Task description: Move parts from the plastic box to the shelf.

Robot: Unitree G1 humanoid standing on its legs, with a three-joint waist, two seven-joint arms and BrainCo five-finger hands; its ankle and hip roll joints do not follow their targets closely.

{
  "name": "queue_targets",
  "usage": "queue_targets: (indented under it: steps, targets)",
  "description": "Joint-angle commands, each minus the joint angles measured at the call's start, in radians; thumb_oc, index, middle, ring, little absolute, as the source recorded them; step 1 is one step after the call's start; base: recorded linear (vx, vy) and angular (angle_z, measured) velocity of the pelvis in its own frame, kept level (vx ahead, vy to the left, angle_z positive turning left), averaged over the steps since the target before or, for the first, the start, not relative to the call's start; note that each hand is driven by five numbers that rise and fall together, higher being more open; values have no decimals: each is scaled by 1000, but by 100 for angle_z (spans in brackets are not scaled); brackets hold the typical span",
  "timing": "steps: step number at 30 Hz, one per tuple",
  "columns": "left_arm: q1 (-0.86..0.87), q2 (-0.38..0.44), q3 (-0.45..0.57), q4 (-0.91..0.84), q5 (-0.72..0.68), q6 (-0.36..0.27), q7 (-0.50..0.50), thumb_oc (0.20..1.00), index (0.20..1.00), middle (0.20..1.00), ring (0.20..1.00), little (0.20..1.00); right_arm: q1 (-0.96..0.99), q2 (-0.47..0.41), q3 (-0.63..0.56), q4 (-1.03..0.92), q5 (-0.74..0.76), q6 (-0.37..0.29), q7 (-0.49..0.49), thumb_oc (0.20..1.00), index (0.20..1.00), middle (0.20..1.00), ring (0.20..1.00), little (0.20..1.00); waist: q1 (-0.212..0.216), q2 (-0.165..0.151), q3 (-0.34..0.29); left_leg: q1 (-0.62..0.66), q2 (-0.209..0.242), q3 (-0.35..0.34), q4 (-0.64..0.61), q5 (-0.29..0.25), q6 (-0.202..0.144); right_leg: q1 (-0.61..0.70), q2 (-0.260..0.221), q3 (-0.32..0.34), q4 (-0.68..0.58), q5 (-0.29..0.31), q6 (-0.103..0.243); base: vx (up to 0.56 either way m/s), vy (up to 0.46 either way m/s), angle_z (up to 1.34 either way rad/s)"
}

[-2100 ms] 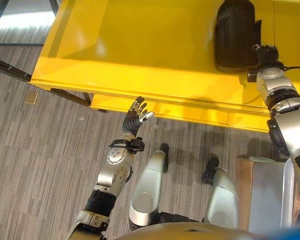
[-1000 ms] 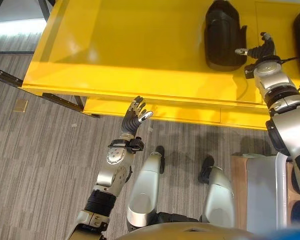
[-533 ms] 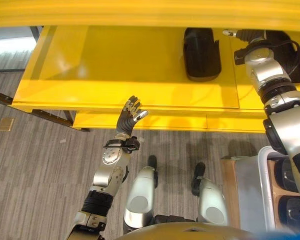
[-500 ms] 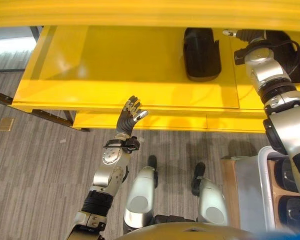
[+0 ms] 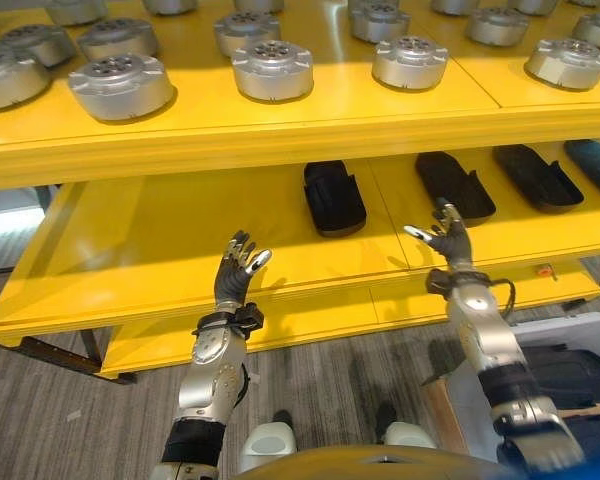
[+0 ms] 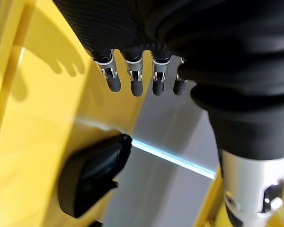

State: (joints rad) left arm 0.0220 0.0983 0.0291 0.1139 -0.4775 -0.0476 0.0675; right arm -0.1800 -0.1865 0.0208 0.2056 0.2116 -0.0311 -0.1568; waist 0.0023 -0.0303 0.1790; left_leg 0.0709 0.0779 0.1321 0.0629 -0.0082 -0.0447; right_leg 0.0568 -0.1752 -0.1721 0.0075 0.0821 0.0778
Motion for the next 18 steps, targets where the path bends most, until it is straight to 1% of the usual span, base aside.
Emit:
queue_targets:
  steps: [1,4,7,9,10,11,12,13,14,15,16,17,18]
  targets:
    - [-21,16,3,-52,61,-52,-31,1000,1000,1000,1000,1000,-78,-9,-30,-67,-19,-74,73,1000,1000,1000,1000,1000,10,5,5,14,9,-36,-12,-52,4,17,-58,26,32,-8,23,42,180,-3]
    - [-32,23,20,-51,72,-57,-29,1000,1000,1000,1000,1000,0,11,-46,-128,-10,-76,113,1000,1000,1000,1000,1000,-8,0,-2,12,-14,-27,-1,-70,19,12,-80,44,29,9,39,10,178,1]
    - [-41,32,34,-55,84,-63,-28,1000,1000,1000,1000,1000,59,17,-58,-171,-29,-75,131,1000,1000,1000,1000,1000,-27,-4,6,-1,-37,-11,1,-77,39,-17,-97,83,20,53,52,-51,189,-19]
    - [-55,30,42,-47,82,-70,-17,1000,1000,1000,1000,1000,86,36,-63,-183,-16,-74,144,1000,1000,1000,1000,1000,-46,-6,13,-19,-53,14,-7,-71,46,-51,-106,112,2,108,65,-106,177,-26]
    - [-64,33,45,-33,82,-77,-10,1000,1000,1000,1000,1000,89,45,-56,-181,-8,-74,153,1000,1000,1000,1000,1000,-56,-9,17,-28,-60,33,-14,-68,49,-74,-107,125,-14,151,77,-129,129,-32]
    - [-72,38,50,-25,83,-83,-2,1000,1000,1000,1000,1000,85,53,-46,-175,-4,-74,157,1000,1000,1000,1000,1000,-62,-11,24,-37,-56,55,-12,-65,48,-98,-101,126,-19,180,86,-167,121,-52]
    - [-72,43,59,-23,88,-89,14,1000,1000,1000,1000,1000,71,65,-21,-160,3,-74,165,1000,1000,1000,1000,1000,-55,-9,36,-40,-38,96,-5,-63,45,-121,-91,58,-6,171,88,-154,92,-83]
    - [-64,50,69,-38,86,-89,14,1000,1000,1000,1000,1000,73,68,-11,-168,7,-73,179,1000,1000,1000,1000,1000,-51,-5,43,-41,-24,113,-8,-59,42,-128,-79,22,15,145,85,-135,117,-122]
    - [-49,53,80,-54,88,-90,19,1000,1000,1000,1000,1000,74,66,5,-164,4,-71,189,1000,1000,1000,1000,1000,-43,0,46,-35,-11,142,-21,-50,40,-122,-78,-45,36,118,81,-95,145,-154]
    - [-34,56,94,-64,91,-91,26,1000,1000,1000,1000,1000,67,67,26,-155,-1,-70,191,1000,1000,1000,1000,1000,-25,4,48,-26,0,183,-24,-42,35,-108,-85,-161,84,78,73,-63,127,-147]
    - [-34,56,94,-64,91,-90,26,1000,1000,1000,1000,1000,67,67,26,-155,-1,-70,191,1000,1000,1000,1000,1000,-26,3,47,-27,-1,183,-25,-40,36,-110,-85,-161,85,78,72,-36,113,-162]
    - [-18,52,111,-69,85,-92,30,1000,1000,1000,1000,1000,61,65,54,-160,3,-67,202,1000,1000,1000,1000,1000,-8,0,51,-8,8,215,-34,-34,25,-74,-88,-233,122,34,59,39,31,-154]
    - [-15,50,121,-70,86,-97,43,1000,1000,1000,1000,1000,32,71,91,-152,2,-68,201,1000,1000,1000,1000,1000,22,-8,58,14,19,258,-22,-48,9,-35,-89,-324,181,-18,59,-3,-80,-170]
